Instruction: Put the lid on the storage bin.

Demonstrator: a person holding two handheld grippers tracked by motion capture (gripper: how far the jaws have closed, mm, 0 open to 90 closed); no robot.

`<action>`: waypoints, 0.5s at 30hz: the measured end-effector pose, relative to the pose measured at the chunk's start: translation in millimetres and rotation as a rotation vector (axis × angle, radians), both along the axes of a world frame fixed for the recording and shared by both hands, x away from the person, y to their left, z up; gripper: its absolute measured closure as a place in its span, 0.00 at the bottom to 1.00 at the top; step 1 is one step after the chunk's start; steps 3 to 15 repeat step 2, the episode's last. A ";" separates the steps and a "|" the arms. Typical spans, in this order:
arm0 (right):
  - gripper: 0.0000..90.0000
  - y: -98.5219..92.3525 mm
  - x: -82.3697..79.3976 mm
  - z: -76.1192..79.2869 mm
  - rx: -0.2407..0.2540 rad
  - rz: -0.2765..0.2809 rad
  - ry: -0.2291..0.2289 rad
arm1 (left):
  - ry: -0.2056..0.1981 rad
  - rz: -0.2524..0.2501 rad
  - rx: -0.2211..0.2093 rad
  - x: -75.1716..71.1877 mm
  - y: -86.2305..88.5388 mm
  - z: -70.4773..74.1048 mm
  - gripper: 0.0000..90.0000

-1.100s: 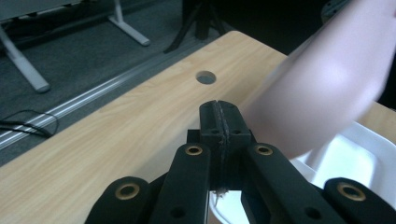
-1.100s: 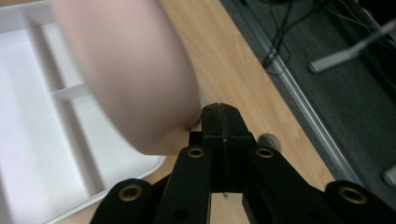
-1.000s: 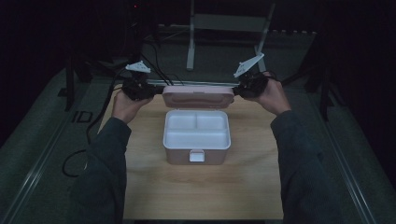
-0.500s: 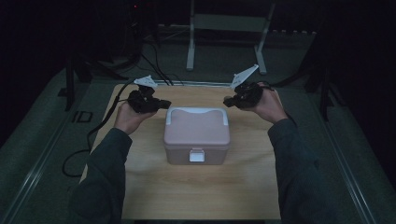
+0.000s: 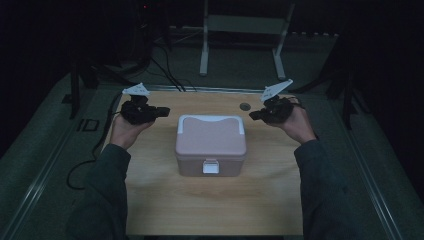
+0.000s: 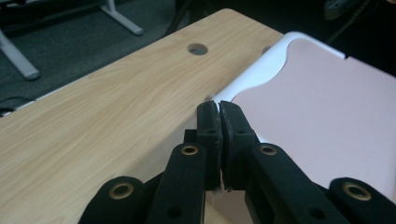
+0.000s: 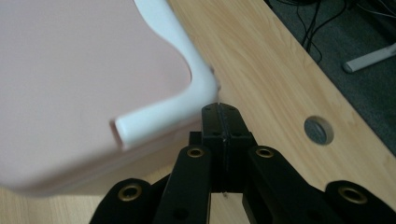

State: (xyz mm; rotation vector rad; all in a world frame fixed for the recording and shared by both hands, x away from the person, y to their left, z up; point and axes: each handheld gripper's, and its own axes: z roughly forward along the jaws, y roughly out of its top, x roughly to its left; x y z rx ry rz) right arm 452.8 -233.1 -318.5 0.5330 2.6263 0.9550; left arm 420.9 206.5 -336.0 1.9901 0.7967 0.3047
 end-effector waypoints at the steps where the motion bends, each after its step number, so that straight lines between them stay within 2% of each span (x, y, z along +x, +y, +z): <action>1: 1.00 -2.6 -1.5 -2.8 -0.010 -0.007 0.004 | 0.000 0.005 -0.008 -1.9 2.8 -2.5 0.96; 15: 1.00 -5.3 -2.8 -5.6 -0.011 -0.013 0.007 | 0.006 0.009 -0.010 -3.6 5.0 -5.0 0.96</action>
